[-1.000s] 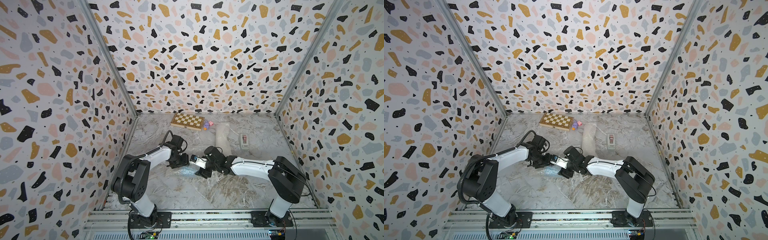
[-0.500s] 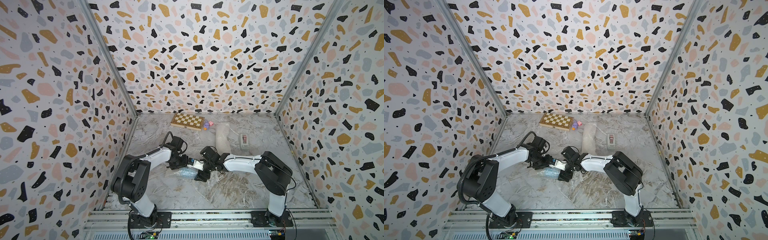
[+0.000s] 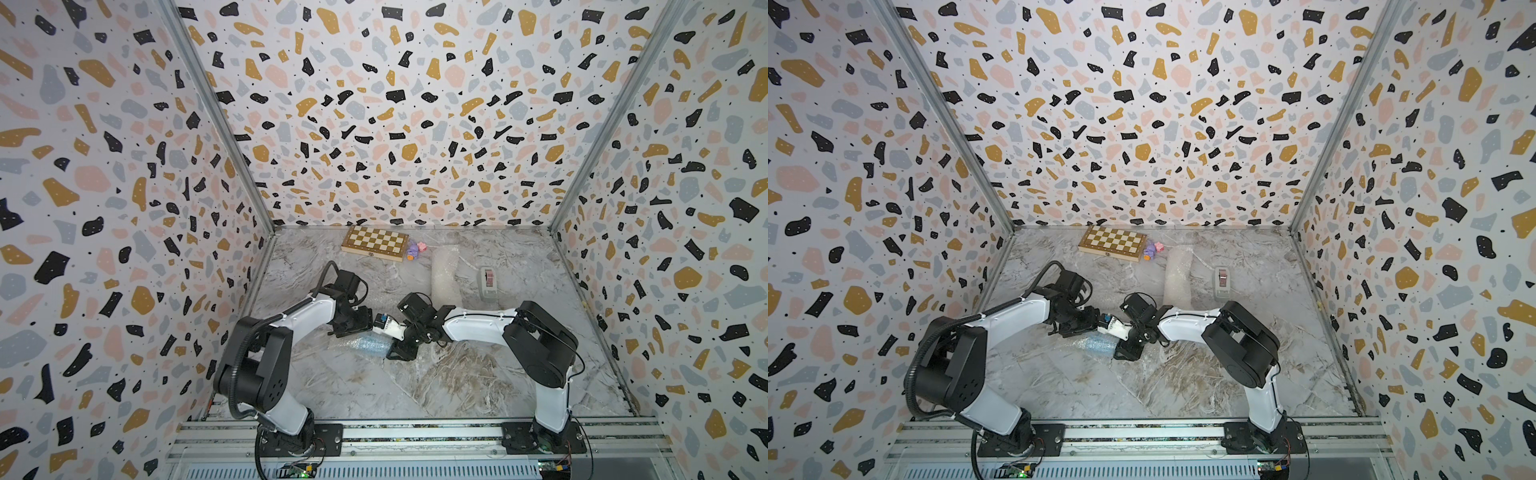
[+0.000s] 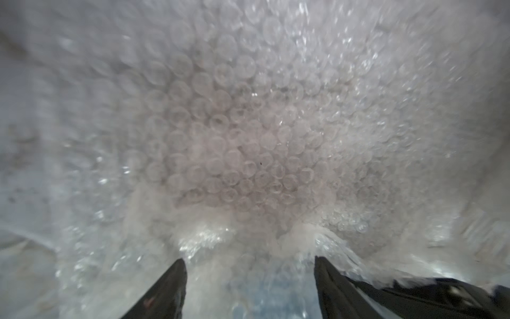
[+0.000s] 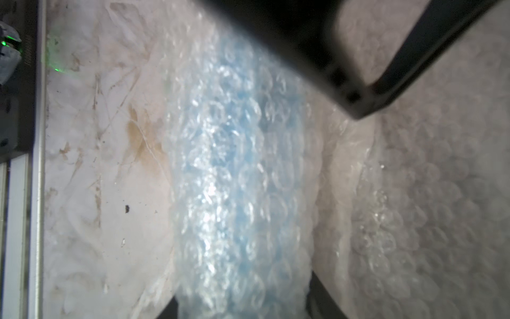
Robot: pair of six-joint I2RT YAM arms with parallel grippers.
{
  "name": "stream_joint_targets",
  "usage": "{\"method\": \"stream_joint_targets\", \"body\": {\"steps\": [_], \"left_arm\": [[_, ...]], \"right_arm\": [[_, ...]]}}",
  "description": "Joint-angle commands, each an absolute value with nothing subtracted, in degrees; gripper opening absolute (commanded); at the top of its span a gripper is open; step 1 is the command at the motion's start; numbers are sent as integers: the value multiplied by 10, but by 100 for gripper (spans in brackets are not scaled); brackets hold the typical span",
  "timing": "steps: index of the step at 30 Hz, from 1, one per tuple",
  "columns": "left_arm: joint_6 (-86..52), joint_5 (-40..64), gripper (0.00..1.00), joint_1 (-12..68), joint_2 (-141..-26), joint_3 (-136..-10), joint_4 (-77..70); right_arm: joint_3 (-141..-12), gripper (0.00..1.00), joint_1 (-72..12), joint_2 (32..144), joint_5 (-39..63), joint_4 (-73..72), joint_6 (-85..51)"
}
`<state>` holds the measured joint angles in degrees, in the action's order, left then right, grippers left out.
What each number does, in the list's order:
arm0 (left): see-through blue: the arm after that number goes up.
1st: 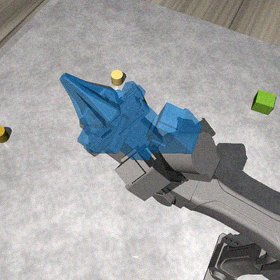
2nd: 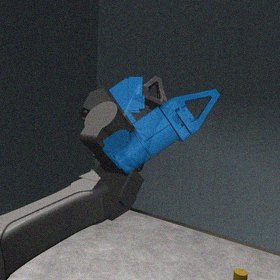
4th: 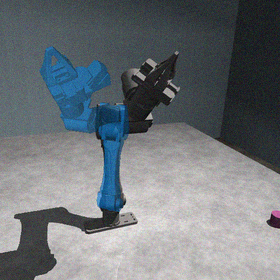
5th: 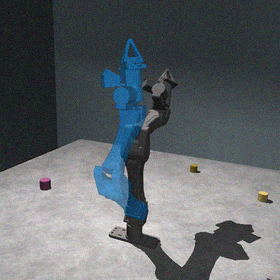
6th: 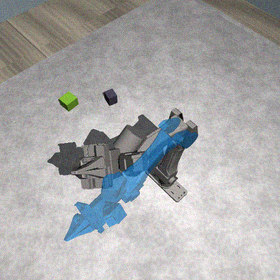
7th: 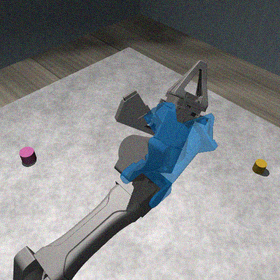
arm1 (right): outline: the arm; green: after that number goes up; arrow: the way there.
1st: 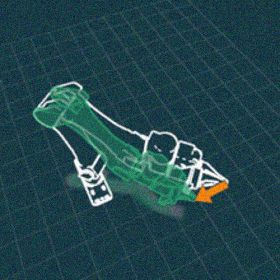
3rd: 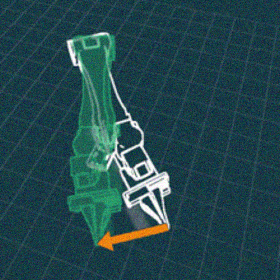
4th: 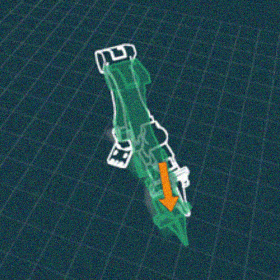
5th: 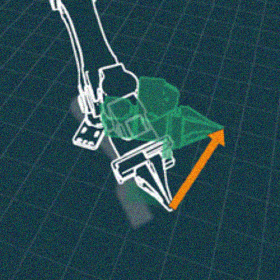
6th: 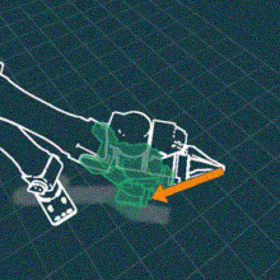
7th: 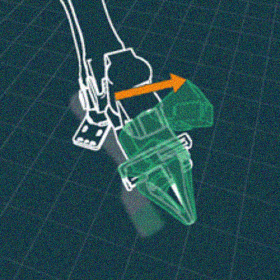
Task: Wrap vases in bubble wrap
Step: Wrap the vase in bubble wrap.
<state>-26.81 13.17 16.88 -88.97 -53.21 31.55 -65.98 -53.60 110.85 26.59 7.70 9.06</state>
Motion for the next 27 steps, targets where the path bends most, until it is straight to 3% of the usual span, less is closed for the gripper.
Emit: {"method": "stream_joint_targets", "body": {"steps": [1,10,15,20,27], "left_arm": [[-279,141,77,150,-818,-564,342],[-340,108,81,124,-651,-524,430],[-437,175,80,125,-565,-431,392],[-493,232,78,148,-582,-367,282],[-538,191,77,209,-669,-352,196]], "right_arm": [[-645,46,-555,1106,293,70,1],[-573,45,-558,1075,302,-63,-254],[-531,45,-567,1069,299,-139,-370],[-507,45,-575,1070,296,-216,-465],[-511,48,-586,1068,268,-226,-485]]}}
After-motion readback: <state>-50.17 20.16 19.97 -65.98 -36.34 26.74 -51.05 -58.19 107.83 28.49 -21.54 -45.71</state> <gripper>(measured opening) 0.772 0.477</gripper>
